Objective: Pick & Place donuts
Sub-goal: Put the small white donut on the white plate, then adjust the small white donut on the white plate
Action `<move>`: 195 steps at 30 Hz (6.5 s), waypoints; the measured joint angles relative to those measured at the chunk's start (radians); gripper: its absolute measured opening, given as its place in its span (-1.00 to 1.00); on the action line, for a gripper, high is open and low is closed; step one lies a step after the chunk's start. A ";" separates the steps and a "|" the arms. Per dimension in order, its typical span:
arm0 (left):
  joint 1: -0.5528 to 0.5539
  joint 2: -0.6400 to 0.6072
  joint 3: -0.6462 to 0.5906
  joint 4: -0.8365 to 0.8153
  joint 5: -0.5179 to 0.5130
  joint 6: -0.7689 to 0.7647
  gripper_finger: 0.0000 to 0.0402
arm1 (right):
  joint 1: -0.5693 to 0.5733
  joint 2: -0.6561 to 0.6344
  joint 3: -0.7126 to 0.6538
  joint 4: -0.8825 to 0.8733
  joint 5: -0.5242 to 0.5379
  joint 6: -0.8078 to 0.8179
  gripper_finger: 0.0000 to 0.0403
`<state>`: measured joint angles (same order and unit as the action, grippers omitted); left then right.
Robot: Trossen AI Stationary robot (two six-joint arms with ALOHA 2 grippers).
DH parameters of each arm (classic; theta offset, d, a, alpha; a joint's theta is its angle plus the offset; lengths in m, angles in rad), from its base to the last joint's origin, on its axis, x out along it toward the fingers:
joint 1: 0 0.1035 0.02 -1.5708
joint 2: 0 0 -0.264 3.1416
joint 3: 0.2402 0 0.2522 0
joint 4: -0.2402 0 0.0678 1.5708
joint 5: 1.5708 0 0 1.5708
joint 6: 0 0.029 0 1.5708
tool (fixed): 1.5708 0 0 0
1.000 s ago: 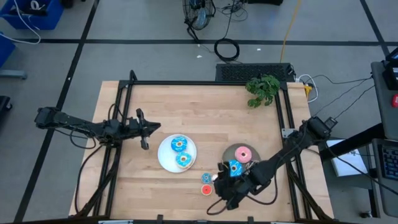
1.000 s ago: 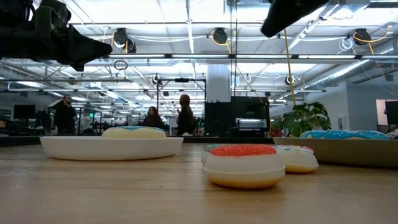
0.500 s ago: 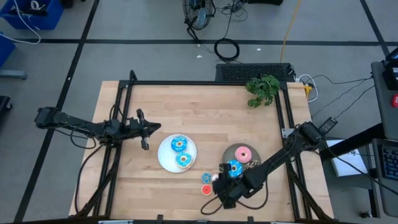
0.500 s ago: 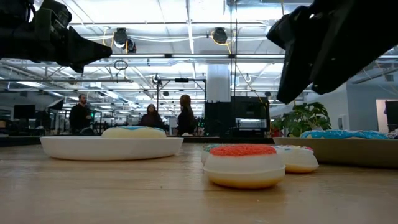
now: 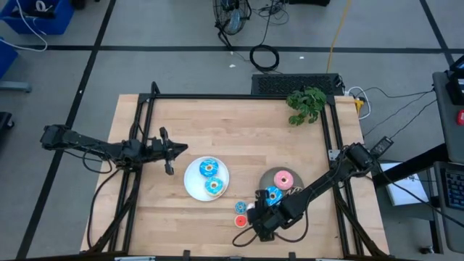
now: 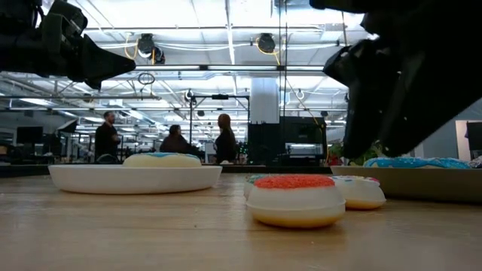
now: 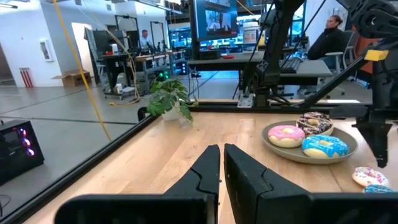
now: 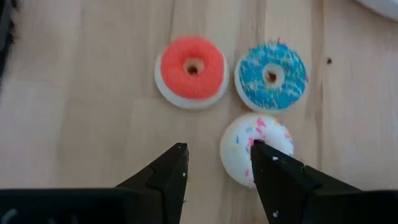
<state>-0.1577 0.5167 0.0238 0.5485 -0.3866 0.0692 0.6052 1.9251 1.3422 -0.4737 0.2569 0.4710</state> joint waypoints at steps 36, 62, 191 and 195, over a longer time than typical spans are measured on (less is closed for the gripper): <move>0.000 0.000 0.000 0.001 -0.001 -0.001 -0.85 | -0.033 0.010 -0.175 0.196 0.031 -0.044 -0.26; 0.000 0.000 0.000 -0.015 -0.002 0.001 -0.85 | -0.060 -0.043 -0.100 0.202 0.026 -0.203 -0.98; -0.260 -0.033 0.000 -0.240 -0.058 0.087 -0.85 | -0.241 0.158 0.707 -0.286 -0.077 -0.562 -0.63; -0.260 -0.033 0.000 -0.241 -0.058 0.086 -0.85 | -0.210 0.083 0.526 -0.244 -0.073 -0.506 -0.94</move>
<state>-0.4175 0.4839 0.0235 0.3074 -0.4450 0.1555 0.3955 2.0076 1.8686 -0.7172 0.1844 -0.0353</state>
